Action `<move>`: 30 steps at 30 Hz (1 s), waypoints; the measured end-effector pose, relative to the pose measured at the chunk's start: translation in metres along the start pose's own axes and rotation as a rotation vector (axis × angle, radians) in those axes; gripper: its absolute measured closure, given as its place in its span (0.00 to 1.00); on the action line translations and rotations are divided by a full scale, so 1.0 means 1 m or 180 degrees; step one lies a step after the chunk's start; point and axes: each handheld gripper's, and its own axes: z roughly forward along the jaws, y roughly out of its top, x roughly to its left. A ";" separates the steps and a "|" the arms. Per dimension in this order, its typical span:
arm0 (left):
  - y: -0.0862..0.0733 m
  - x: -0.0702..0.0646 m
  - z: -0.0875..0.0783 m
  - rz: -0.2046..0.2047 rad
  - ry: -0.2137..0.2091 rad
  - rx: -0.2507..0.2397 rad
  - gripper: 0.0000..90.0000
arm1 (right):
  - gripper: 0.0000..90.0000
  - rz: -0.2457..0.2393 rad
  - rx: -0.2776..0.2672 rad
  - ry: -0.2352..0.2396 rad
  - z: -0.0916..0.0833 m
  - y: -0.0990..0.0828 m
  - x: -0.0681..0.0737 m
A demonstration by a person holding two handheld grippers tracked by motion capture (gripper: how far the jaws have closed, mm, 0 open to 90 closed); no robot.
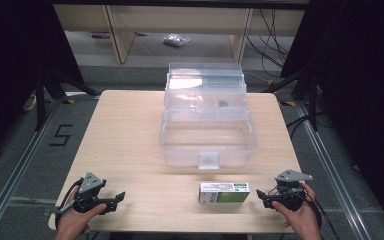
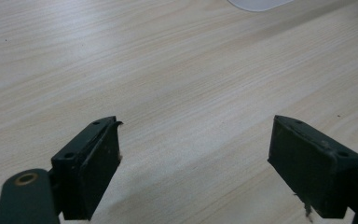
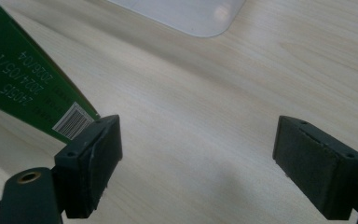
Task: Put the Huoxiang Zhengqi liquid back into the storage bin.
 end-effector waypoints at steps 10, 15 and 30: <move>0.000 0.000 0.000 -0.0009 0.0015 0.0013 0.17 | 0.18 -0.0203 0.0084 0.0123 -0.003 0.005 0.002; 0.000 -0.001 0.001 -0.0057 0.0002 -0.0036 0.17 | 0.18 -0.0216 0.0118 0.0149 -0.007 0.009 0.005; 0.000 0.000 0.000 -0.0025 0.0029 -0.0011 0.17 | 0.19 -0.0447 0.0178 0.0286 -0.014 0.014 0.009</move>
